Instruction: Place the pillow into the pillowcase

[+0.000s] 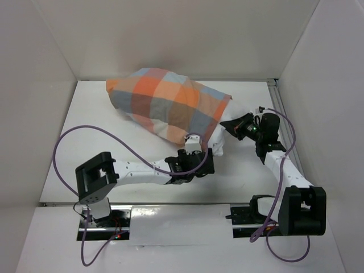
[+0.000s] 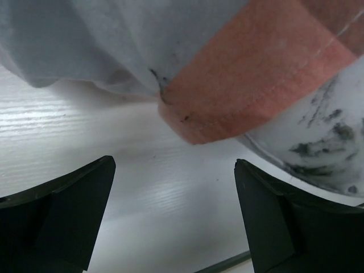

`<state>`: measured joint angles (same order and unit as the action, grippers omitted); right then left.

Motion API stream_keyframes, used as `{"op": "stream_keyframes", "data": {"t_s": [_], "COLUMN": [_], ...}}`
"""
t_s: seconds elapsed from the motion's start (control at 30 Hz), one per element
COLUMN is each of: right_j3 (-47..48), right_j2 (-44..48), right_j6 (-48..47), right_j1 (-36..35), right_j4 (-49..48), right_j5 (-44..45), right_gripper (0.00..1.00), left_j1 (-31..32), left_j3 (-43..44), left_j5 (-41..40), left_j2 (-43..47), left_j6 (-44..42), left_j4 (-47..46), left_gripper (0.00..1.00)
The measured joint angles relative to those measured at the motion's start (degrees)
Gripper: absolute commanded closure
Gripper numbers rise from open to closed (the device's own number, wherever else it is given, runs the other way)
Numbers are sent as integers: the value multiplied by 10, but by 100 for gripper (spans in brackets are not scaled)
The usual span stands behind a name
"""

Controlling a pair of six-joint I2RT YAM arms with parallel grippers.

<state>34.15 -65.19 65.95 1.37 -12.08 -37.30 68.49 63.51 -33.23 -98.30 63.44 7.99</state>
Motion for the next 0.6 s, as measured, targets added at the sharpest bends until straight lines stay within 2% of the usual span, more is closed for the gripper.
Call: {"op": "stream_keyframes", "data": {"t_s": [0.1,0.17,0.23,0.47,0.6], "right_j3": [10,15,17,19,23], "right_j2": [0,0,0,-3,-7], "right_j6": [-7,-10,-12,-19,-29], "right_j1": [0,0,0,0,0], "right_j4": [2,2,1,7,12], "right_j5": [0,0,-1,-2,-4], "right_gripper": [100,100,100,100,100], "left_j1": [-3,-6,-10,-23,-39], "left_j3": [0,1,10,25,25], "left_j5": [-16,-26,-42,-90,-107], "left_j2": [-10,-23,-45,-85,-89], "left_j6": [-1,-1,-2,-3,1], "left_j4": [-33,-51,-59,-70,-89], "left_gripper": [0,8,11,11,37]}}
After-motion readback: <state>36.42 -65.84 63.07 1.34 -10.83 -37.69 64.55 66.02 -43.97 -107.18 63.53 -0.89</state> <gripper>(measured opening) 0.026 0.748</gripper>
